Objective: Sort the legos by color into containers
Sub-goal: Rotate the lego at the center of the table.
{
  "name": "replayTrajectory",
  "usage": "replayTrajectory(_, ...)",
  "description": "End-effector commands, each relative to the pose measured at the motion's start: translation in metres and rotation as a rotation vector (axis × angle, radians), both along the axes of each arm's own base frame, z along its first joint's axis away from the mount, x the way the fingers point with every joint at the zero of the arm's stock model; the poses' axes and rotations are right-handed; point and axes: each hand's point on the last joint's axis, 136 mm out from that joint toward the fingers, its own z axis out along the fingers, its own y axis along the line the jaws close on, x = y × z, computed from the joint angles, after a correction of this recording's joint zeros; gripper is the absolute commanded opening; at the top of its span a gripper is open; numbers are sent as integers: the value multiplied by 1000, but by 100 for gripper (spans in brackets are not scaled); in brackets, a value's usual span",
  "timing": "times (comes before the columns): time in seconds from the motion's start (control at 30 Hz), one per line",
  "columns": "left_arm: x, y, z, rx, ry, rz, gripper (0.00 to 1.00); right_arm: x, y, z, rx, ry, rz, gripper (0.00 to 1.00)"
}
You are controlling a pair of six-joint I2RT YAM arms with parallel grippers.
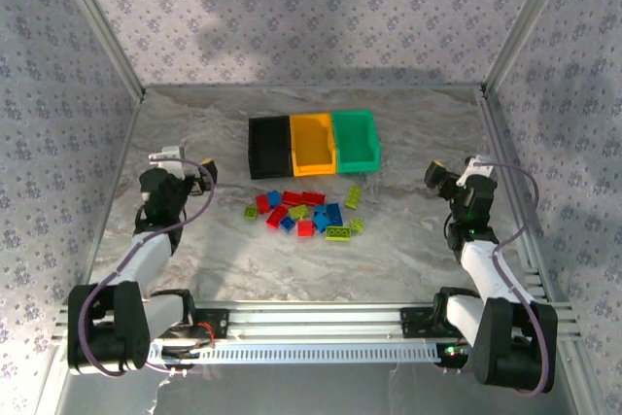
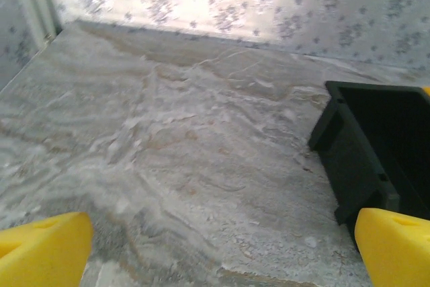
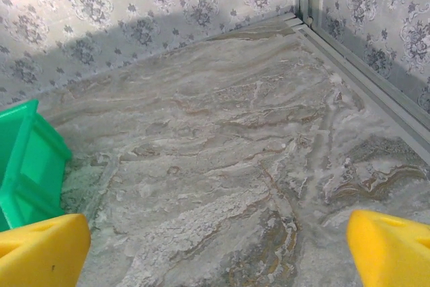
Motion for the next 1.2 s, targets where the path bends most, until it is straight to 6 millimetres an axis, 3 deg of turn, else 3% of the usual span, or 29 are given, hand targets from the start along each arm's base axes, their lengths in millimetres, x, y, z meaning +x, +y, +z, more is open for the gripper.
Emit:
replayTrajectory(0.0,-5,5,-2,-71,66,73,100,-5,7,-7,44,17,17,100)
replayTrajectory(0.2,-5,-51,12,-101,51,-85,100,0,20,-14,37,46,51,100)
replayTrajectory(0.33,-13,-125,4,-59,94,-279,100,5,31,-13,9,67,79,100)
replayTrajectory(0.53,-38,-233,-18,145,175,-608,100,9,44,-14,-2,82,114,100)
replayTrajectory(0.63,-54,-272,-28,285,164,-733,100,13,46,-16,-19,103,114,100)
replayTrajectory(0.77,-71,-306,-39,296,209,-878,99,16,49,-15,-29,109,116,100)
replayTrajectory(0.97,-91,-337,-54,301,302,-1026,93,22,57,-19,-21,125,143,100)
replayTrajectory(1.17,-82,-362,-56,310,361,-1034,91,30,61,-21,-42,153,145,100)
